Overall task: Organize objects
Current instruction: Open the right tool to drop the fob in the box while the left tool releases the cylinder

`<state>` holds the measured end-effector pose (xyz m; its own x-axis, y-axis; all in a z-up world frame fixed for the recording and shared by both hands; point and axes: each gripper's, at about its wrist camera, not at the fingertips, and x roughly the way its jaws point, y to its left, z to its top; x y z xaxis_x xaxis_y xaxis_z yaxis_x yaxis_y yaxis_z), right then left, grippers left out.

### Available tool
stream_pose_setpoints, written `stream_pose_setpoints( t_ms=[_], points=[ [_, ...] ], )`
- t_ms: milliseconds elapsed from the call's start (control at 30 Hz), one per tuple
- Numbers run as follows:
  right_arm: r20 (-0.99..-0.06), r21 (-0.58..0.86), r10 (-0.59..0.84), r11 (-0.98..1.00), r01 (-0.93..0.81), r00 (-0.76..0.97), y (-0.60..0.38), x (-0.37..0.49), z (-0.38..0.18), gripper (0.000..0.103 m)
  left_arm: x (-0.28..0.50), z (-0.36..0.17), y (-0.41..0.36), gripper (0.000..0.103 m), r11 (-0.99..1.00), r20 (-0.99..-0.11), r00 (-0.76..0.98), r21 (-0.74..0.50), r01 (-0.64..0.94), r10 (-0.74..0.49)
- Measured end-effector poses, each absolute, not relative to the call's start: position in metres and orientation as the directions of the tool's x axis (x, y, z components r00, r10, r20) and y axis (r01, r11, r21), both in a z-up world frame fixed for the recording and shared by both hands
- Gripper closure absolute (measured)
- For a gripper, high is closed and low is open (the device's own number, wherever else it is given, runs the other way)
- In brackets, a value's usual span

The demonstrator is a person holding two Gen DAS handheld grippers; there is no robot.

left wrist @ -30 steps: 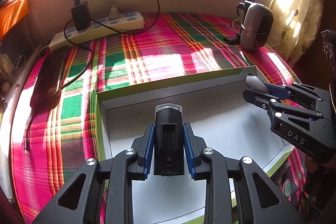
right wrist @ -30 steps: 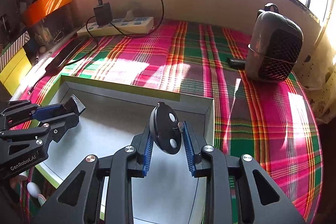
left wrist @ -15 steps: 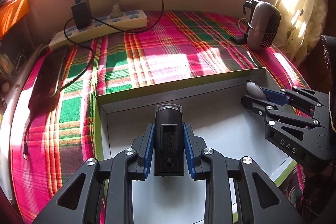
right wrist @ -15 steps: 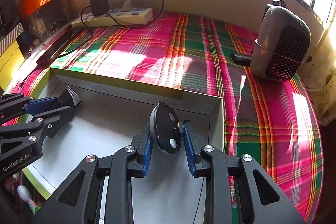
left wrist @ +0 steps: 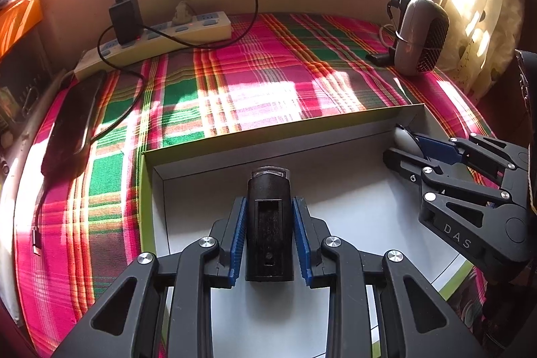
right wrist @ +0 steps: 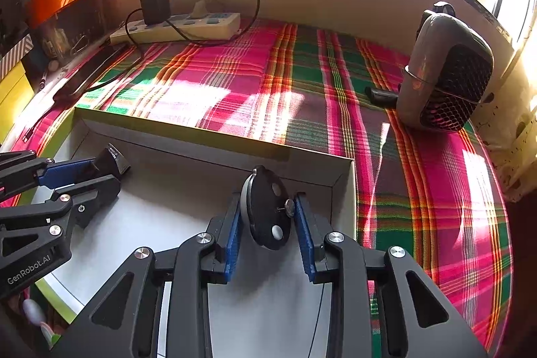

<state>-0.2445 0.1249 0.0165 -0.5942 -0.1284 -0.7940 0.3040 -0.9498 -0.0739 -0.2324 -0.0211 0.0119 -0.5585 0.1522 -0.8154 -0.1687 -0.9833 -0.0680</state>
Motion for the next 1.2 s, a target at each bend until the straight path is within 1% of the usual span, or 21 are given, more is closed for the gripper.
stream_pose_setpoints(
  t_ms=[167, 333, 467, 567, 867, 1033, 1200],
  points=[
    [-0.794, -0.064, -0.137, -0.950, 0.305, -0.592, 0.123, -0.244, 0.016, 0.065, -0.232, 0.012, -0.020, 0.078, -0.984, -0.815, -0.558, -0.071, -0.166, 0.153],
    [-0.789, -0.052, -0.142, -0.954, 0.295, -0.597, 0.125, -0.243, 0.018, 0.064, -0.232, 0.013, -0.022, 0.078, -0.983, -0.813, -0.560, -0.075, -0.165, 0.156],
    [-0.781, -0.042, -0.154, -0.954, 0.296, -0.605, 0.125, -0.242, 0.023, 0.051, -0.231, 0.015, -0.023, 0.074, -0.983, -0.807, -0.568, -0.085, -0.163, 0.164],
    [-0.781, -0.042, -0.148, -0.957, 0.288, -0.606, 0.126, -0.241, 0.023, 0.050, -0.230, 0.017, -0.024, 0.072, -0.984, -0.804, -0.572, -0.089, -0.157, 0.164],
    [-0.760, -0.017, -0.169, -0.960, 0.279, -0.628, 0.132, -0.225, 0.033, 0.050, -0.210, 0.034, -0.026, 0.071, -0.978, -0.772, -0.605, -0.106, -0.180, 0.196],
    [-0.738, -0.005, -0.184, -0.961, 0.278, -0.649, 0.137, -0.206, 0.044, 0.050, -0.194, 0.040, -0.031, 0.071, -0.979, -0.760, -0.621, -0.105, -0.177, 0.194],
    [-0.725, 0.010, -0.193, -0.963, 0.270, -0.661, 0.145, -0.181, 0.050, 0.050, -0.169, 0.052, -0.040, 0.071, -0.977, -0.725, -0.658, -0.115, -0.178, 0.205]
  ],
)
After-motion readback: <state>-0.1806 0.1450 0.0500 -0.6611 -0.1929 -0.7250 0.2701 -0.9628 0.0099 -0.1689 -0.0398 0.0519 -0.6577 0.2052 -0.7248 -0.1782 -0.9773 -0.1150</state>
